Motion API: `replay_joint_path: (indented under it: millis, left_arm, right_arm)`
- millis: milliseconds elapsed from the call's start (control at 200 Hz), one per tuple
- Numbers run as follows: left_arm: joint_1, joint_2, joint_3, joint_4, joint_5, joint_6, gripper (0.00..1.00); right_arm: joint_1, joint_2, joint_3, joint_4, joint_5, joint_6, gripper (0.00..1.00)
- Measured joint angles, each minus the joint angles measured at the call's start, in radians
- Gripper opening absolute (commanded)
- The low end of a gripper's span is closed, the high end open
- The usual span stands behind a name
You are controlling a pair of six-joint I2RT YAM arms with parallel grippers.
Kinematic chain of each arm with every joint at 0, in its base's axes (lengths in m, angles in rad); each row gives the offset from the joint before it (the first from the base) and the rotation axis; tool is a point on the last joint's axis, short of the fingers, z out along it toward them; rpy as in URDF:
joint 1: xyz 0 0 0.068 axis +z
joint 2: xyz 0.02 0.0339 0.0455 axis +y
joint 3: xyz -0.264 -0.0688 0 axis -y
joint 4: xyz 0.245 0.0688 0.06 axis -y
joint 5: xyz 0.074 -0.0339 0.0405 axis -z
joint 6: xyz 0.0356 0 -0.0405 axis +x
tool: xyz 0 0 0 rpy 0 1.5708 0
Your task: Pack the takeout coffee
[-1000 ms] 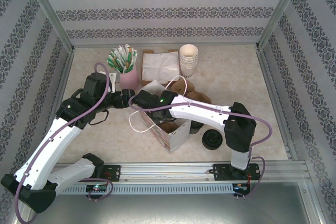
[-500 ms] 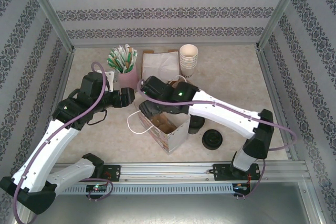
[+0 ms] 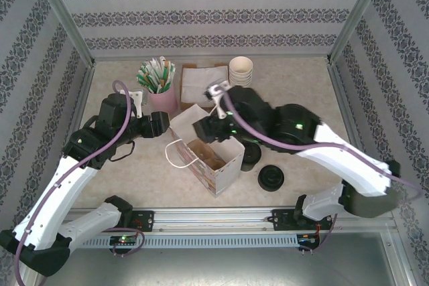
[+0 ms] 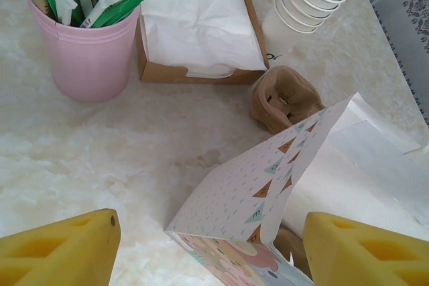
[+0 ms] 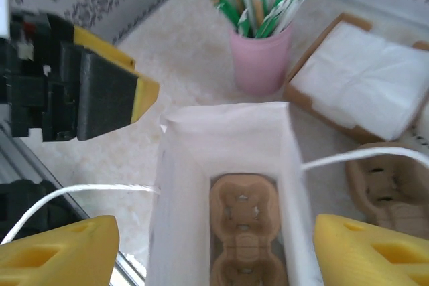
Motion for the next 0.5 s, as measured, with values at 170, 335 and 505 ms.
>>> replay_joint_path:
  millis: [170, 335, 505]
  left_arm:
    - [0.0, 0.0, 0.0, 0.0, -0.003, -0.009, 0.71]
    - [0.0, 0.0, -0.001, 0.002, -0.017, -0.021, 0.71]
    - [0.0, 0.0, -0.011, 0.006, -0.023, -0.043, 0.7]
  right_arm:
    - [-0.001, -0.218, -0.105, -0.07, 0.153, -0.011, 0.75]
    - [-0.026, -0.415, -0.32, -0.127, 0.263, 0.053, 0.78]
    - [-0.109, -0.517, -0.558, -0.162, 0.259, 0.19, 0.78]
